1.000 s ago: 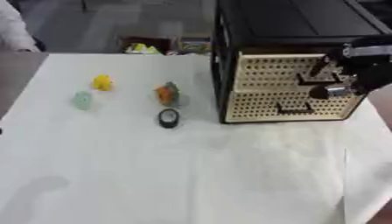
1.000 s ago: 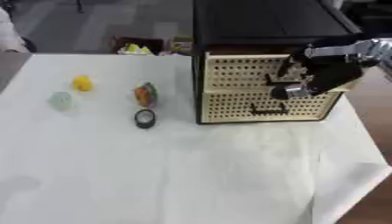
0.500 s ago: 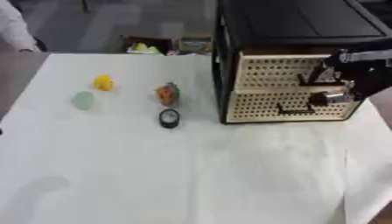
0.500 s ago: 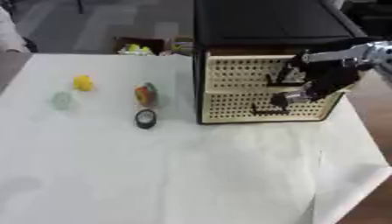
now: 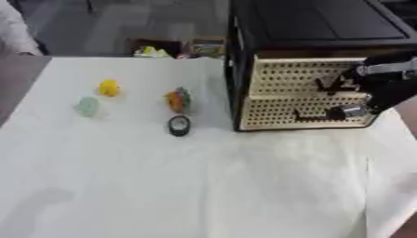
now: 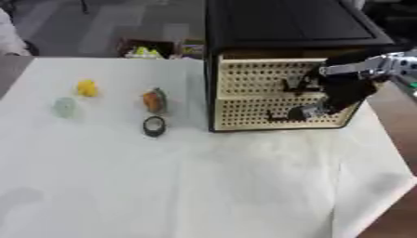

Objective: Pick up objects from table and place into drawer.

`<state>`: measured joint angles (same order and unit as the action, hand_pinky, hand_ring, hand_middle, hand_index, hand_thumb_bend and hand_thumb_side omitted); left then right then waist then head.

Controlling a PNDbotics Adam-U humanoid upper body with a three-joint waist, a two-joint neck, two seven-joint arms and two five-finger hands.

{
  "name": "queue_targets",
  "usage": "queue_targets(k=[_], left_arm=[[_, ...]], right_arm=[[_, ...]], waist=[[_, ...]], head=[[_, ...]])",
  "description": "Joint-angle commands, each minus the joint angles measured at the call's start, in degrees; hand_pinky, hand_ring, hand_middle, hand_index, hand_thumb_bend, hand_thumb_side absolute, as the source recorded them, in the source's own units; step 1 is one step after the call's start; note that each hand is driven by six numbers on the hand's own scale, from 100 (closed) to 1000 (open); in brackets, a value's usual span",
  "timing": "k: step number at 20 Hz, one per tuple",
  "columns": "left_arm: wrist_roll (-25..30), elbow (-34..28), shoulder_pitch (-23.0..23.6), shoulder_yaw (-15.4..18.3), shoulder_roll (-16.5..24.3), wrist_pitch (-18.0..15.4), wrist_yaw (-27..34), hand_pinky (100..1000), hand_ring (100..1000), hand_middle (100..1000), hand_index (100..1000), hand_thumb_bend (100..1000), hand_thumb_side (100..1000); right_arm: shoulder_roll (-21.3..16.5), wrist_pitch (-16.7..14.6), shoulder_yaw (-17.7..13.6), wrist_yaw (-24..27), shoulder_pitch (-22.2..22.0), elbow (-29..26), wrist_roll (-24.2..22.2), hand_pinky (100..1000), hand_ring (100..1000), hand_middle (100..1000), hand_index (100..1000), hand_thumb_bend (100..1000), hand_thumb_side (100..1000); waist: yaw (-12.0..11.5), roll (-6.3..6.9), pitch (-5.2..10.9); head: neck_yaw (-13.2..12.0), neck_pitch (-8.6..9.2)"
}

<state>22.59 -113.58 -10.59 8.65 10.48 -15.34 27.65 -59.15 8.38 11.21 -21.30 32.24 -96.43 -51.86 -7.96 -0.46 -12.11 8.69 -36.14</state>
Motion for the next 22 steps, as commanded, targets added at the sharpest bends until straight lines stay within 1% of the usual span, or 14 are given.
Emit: queue_targets(k=[1, 22], left_arm=[[0.20, -1.01, -0.27, 0.13, 0.50, -0.14, -0.03, 476, 581, 562, 720, 100, 970], [-0.02, -1.01, -0.20, 0.22, 0.70, -0.01, 0.12, 476, 581, 563, 722, 100, 968]], right_arm=[[-1.13, -0.24, -0.30, -0.64, 0.48, 0.06, -0.11, 100, 100, 100, 838, 451, 742], [-1.61, 0.42, -2.67, -0.73, -1.51, -3.31, -0.07, 100, 100, 100, 812, 452, 740]], waist=[[0.05, 0.10, 0.65], [0.90, 0.07, 1.04]], head=[[0.18, 0.49], [-0.26, 0.57]])
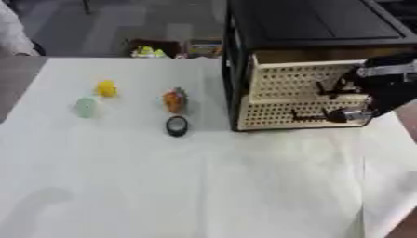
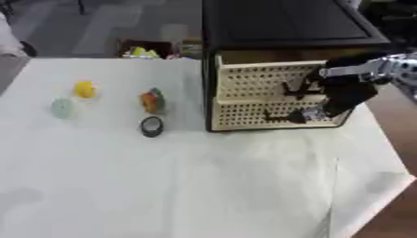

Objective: Pick up objects from table and place into drawer.

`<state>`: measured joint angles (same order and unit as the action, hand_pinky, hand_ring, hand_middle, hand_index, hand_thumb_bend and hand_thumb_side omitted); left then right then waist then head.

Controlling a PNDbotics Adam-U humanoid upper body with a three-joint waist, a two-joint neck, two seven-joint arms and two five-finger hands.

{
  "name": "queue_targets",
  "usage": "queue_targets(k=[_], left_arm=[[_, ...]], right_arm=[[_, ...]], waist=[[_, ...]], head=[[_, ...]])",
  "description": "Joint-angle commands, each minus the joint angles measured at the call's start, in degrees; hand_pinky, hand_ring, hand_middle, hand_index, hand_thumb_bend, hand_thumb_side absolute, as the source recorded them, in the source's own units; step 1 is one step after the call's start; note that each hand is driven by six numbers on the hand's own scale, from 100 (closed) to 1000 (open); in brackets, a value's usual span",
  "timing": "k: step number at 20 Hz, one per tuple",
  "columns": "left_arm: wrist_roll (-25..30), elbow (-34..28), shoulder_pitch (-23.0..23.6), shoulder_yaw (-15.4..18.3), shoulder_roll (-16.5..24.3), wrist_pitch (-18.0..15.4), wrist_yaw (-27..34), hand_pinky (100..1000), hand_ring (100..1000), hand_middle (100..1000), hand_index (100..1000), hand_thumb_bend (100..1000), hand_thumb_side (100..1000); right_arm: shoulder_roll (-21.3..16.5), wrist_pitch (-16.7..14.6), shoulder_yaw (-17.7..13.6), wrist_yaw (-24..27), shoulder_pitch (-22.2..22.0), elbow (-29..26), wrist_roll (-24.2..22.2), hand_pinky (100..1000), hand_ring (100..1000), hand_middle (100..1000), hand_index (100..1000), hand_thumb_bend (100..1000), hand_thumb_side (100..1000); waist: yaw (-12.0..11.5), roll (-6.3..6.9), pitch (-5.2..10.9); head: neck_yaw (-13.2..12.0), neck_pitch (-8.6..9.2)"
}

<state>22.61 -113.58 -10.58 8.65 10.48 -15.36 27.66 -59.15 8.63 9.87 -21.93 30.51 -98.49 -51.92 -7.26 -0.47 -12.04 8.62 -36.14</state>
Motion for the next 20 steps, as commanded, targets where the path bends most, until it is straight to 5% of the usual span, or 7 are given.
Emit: queue_targets(k=[1, 20], left_arm=[[-0.05, -1.01, -0.21, 0.23, 0.71, 0.00, 0.13, 476, 581, 563, 722, 100, 968], [-0.29, -1.01, -0.28, 0.38, 0.77, -0.01, 0.21, 476, 581, 563, 723, 100, 967]], right_arm=[[-1.62, 0.18, -1.51, -0.01, -0.01, -1.43, 0.06, 100, 100, 100, 812, 452, 740], [-1.62, 0.72, -3.85, 1.85, -4.79, -3.89, 1.23, 100, 100, 100, 798, 446, 748]], waist=[[0.24, 0.08, 0.98], [0.67, 0.10, 1.03]], head=[[-0.22, 0.59], [-0.79, 0.84]])
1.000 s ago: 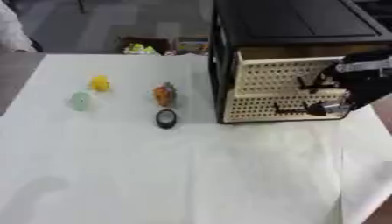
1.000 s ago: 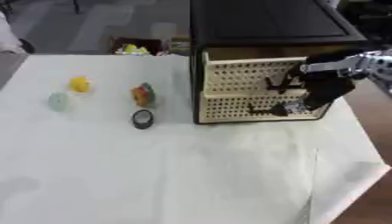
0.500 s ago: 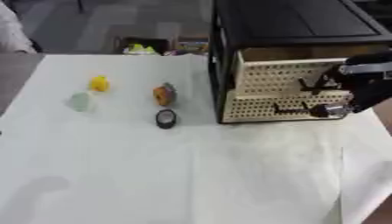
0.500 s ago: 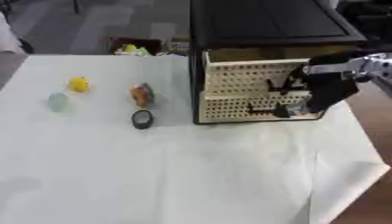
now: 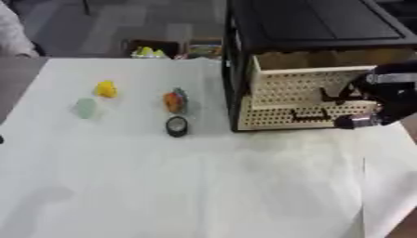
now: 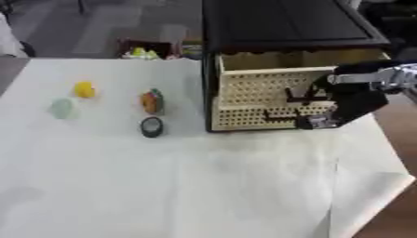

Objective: Pick up objects from table and place into drawer.

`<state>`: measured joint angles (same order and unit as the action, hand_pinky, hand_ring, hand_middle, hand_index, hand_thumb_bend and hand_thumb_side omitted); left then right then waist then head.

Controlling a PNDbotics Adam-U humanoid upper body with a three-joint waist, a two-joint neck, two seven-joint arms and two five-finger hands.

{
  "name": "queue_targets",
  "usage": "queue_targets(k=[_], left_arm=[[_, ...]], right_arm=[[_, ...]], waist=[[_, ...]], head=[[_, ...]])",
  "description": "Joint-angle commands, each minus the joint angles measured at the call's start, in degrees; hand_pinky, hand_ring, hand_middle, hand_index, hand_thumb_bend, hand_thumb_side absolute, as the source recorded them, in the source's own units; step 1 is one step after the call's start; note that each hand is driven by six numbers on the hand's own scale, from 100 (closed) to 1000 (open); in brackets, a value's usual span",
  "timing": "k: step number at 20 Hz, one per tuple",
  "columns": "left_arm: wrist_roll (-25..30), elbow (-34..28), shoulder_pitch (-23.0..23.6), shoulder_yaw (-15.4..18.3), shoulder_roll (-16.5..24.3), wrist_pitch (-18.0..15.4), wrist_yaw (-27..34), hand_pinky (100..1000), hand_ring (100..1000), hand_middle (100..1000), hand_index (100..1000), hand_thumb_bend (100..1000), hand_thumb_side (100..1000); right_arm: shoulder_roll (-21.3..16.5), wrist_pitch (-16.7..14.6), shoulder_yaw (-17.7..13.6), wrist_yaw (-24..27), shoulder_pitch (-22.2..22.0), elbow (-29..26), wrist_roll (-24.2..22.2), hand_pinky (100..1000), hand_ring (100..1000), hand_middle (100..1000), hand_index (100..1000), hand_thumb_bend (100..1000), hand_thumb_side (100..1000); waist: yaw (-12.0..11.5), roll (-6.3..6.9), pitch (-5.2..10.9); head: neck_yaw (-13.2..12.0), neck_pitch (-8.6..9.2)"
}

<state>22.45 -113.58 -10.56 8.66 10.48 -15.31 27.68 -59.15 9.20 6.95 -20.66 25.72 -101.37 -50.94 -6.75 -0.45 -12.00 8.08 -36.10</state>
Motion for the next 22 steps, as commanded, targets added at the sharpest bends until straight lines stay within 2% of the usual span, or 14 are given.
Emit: queue_targets(k=[1, 22], left_arm=[[-0.14, -1.01, -0.31, 0.38, 0.78, -0.08, 0.21, 476, 581, 563, 723, 100, 966], [-0.49, -1.01, -0.31, 0.59, 0.96, -0.20, 0.38, 475, 582, 564, 726, 100, 965]], right_arm=[[-1.59, 0.19, -1.02, 0.65, -0.21, -1.11, 0.30, 100, 100, 100, 797, 446, 748], [-1.24, 0.50, -3.02, 1.48, -4.44, -3.03, 1.33, 100, 100, 100, 786, 444, 752]], waist=[[0.16, 0.10, 1.00], [0.61, 0.13, 1.17]], head=[[-0.30, 0.81], [-0.73, 0.92]])
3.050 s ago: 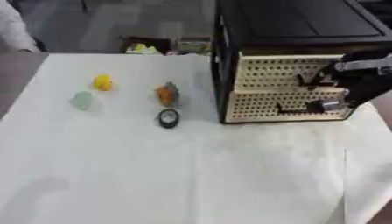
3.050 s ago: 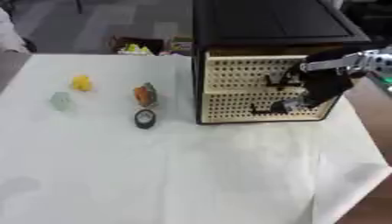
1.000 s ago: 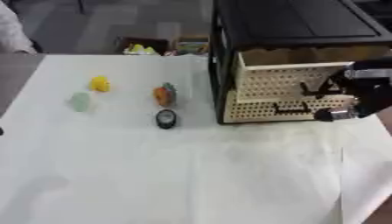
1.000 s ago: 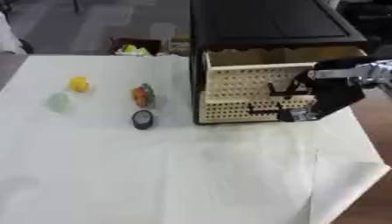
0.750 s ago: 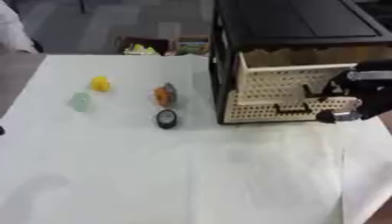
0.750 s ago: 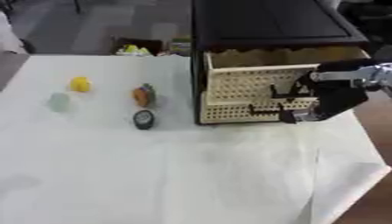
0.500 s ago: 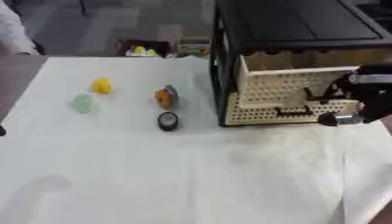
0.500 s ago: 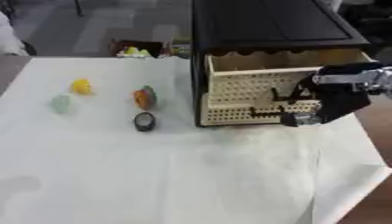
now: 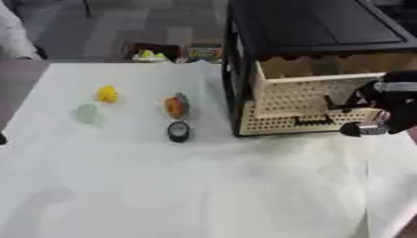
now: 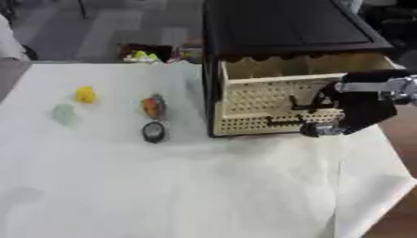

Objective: Pick up objects from table and place into drawer.

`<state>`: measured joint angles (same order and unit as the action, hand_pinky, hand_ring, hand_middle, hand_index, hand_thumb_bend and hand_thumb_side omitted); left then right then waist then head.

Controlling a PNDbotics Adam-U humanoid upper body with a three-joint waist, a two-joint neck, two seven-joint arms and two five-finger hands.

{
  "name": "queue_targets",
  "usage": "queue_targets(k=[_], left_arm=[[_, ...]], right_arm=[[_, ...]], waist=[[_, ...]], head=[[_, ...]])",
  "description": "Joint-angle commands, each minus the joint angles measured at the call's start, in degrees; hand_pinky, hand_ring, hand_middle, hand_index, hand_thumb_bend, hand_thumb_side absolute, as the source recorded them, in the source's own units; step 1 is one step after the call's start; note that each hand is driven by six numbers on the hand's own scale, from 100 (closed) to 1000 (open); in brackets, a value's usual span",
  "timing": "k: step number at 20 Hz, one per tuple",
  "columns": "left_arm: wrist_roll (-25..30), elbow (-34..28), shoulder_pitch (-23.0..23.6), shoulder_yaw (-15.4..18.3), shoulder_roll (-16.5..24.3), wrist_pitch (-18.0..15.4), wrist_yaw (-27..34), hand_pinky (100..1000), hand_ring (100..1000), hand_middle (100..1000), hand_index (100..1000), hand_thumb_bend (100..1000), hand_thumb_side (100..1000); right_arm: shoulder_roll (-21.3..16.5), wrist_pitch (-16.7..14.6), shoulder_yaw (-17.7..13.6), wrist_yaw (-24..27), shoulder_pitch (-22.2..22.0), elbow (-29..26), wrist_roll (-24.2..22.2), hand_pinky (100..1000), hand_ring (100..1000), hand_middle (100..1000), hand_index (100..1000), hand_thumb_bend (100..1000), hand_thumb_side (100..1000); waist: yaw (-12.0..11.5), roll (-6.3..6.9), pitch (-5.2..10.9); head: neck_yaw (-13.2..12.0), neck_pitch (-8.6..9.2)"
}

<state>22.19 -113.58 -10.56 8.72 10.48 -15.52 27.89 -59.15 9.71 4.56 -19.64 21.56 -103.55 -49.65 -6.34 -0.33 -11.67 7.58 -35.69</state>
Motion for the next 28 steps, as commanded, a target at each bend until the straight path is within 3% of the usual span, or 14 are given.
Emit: queue_targets(k=[1, 28], left_arm=[[-0.22, -1.01, -0.30, 0.54, 0.94, 0.03, 0.14, 475, 582, 564, 726, 100, 965], [-0.19, -1.01, -0.17, 0.70, 0.93, 0.05, -0.32, 474, 583, 564, 727, 100, 966]], right_arm=[[-1.23, 0.02, -0.73, 0.48, -0.44, -0.89, 0.08, 100, 100, 100, 785, 444, 752], [-1.44, -0.15, -2.51, 1.25, -2.91, -4.44, 2.59, 100, 100, 100, 766, 443, 752]], waist=[[0.23, 0.00, 0.84], [0.80, -0.14, 0.78]], head=[[-0.24, 0.54], [-0.61, 0.64]])
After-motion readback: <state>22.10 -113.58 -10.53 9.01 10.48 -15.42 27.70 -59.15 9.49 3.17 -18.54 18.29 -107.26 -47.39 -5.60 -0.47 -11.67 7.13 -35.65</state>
